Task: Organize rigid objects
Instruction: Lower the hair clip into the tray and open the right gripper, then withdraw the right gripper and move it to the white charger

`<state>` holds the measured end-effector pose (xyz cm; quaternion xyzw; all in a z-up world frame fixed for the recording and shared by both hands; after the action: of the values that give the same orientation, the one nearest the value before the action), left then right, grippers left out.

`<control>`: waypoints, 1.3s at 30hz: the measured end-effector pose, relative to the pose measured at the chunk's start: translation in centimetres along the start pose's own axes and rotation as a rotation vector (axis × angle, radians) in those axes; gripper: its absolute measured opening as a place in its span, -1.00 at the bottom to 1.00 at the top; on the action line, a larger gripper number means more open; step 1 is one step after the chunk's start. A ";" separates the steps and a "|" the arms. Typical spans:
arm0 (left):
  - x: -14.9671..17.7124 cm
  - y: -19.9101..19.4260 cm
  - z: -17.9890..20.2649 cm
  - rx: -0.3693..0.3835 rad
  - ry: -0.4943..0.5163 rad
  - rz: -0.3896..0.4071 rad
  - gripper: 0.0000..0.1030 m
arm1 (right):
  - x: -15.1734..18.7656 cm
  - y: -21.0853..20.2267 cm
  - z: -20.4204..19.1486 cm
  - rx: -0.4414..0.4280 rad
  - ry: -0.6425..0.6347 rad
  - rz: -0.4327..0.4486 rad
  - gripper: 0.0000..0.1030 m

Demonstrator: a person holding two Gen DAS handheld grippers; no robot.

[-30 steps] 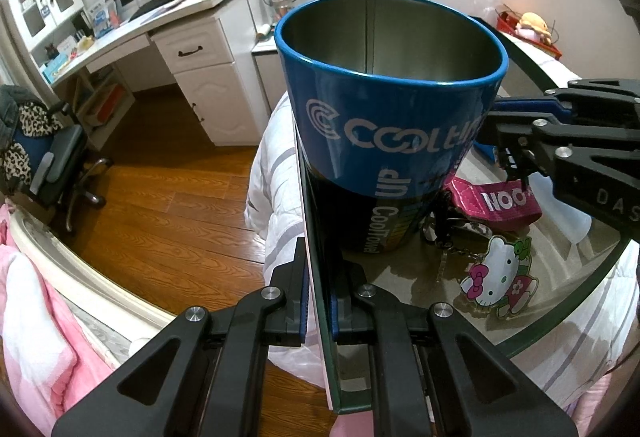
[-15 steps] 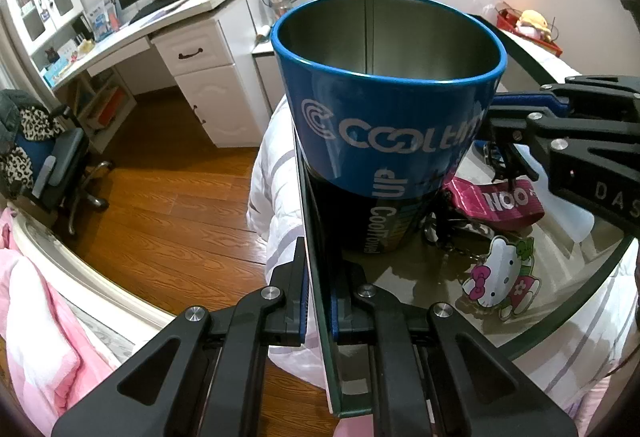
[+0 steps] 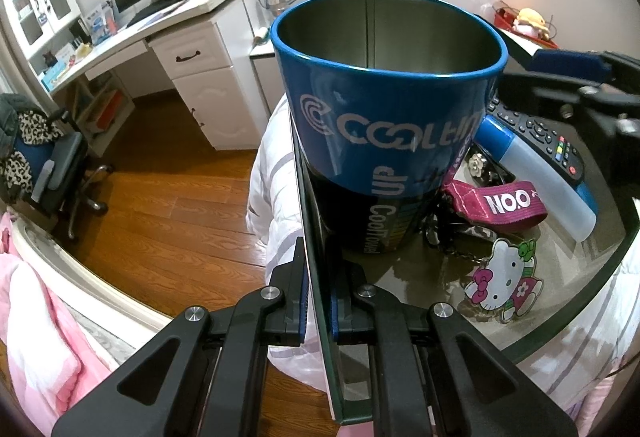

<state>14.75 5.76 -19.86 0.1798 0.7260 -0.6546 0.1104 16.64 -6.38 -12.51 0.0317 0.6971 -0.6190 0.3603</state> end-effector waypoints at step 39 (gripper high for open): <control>-0.6 0.4 -0.7 0.052 0.020 0.020 -0.81 | 5.1 -6.9 13.2 0.328 0.344 0.109 1.00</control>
<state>15.49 6.41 -19.93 0.1964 0.7081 -0.6701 0.1049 15.62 -21.74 -9.13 0.2322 0.6358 -0.6890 0.2590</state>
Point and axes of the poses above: each gripper's, at about its wrist camera, not at the fingertips, and y roughly the way its jaws point, z to its right, x to its underside, the point moved 2 cm from there along y, roughly the way its jaws point, and after that the axes turned 10 degrees about -z, right-handed, at the moved point
